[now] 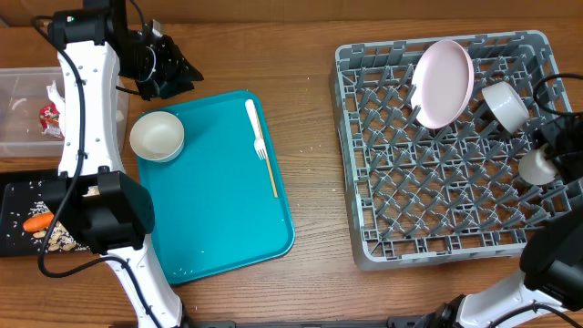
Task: Sort waste into correct bins and load items into the dishwasher rack
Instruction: 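Lower the cup into the rack's right side with the right gripper, then open the right gripper and raise it from the rack, then move the left gripper over the white bowl on the teal tray, then lower the left gripper and close it on the bowl's rim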
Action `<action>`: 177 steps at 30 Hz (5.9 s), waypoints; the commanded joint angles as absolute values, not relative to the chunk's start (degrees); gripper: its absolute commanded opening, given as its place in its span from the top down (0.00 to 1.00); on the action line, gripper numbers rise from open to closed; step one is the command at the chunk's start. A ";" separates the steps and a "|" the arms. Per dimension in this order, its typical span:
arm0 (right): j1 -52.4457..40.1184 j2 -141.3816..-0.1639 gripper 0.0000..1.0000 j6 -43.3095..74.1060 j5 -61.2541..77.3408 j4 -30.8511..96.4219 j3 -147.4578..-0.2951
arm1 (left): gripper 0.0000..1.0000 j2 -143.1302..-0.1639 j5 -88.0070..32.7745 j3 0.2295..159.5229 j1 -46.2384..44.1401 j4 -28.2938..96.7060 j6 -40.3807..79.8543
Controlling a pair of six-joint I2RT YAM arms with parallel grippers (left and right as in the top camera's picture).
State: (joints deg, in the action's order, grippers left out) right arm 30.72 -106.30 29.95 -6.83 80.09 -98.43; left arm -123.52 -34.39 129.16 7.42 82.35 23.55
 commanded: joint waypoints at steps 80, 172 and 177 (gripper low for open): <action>-12.19 -102.13 0.00 21.69 25.45 71.31 -102.35 | 0.00 -110.28 6.55 109.43 -0.73 85.03 24.99; -15.70 -102.13 0.00 21.26 21.87 69.06 -102.35 | 0.16 -111.94 4.03 103.35 -3.03 73.17 18.59; -15.81 -102.15 0.00 21.30 21.93 69.52 -102.32 | 0.18 -113.49 3.99 103.31 4.60 75.61 21.93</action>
State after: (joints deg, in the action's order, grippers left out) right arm -15.49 -103.98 21.39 22.22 69.69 -100.60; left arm -112.86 2.50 102.63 1.26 74.72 18.63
